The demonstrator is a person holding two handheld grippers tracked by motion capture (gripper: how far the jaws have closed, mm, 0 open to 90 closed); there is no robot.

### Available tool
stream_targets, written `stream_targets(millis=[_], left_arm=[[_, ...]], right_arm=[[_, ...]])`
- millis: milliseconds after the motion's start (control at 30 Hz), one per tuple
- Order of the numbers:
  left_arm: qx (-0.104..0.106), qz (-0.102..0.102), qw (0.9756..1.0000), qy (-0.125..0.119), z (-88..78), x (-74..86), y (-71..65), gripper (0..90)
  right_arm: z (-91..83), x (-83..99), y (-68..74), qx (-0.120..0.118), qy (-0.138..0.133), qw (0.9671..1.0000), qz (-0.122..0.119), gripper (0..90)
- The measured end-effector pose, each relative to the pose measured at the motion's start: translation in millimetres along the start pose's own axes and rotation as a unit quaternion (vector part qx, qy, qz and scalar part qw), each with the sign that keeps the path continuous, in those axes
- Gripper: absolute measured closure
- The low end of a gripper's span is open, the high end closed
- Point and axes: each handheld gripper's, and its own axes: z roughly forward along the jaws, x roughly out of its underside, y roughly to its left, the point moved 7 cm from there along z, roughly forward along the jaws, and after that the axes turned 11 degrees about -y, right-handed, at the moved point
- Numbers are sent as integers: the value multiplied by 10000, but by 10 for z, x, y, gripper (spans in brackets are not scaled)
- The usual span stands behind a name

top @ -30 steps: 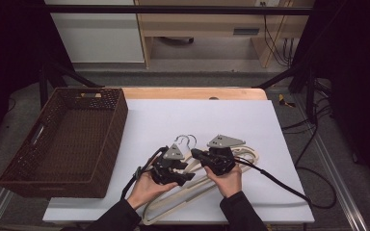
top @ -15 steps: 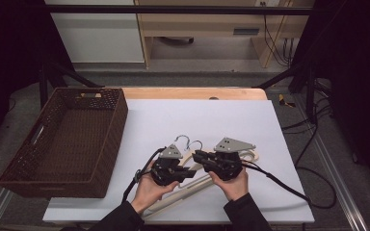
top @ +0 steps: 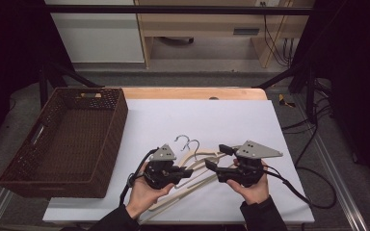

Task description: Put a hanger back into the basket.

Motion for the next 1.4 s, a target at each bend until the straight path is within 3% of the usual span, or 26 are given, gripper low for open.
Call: stream_targets(millis=[167, 367, 533, 900, 1200, 1400], left_arm=[[-62, 162, 9997, -147, -136, -78, 12, 856], [-175, 349, 9990, -211, -322, -176, 74, 857], [-320, 333, 9984, -315, -445, -237, 168, 857], [-436, 352, 9960, -690, -781, -454, 315, 857], [-561, 562, 9932, -855, -1057, -653, 413, 857], [-740, 782, 9910, -798, -1227, -763, 519, 858]], right_arm=[[-138, -43, -178, 310, -198, 9993, -93, 147], [-254, 0, -387, 669, -232, 9974, 125, 95], [-317, 35, -495, 863, -242, 9960, 59, 64], [-329, 172, -665, 1000, -97, 9947, 208, 48], [-328, 192, -699, 1093, -45, 9940, 83, 44], [-323, 207, -718, 1122, -32, 9937, 76, 41]])
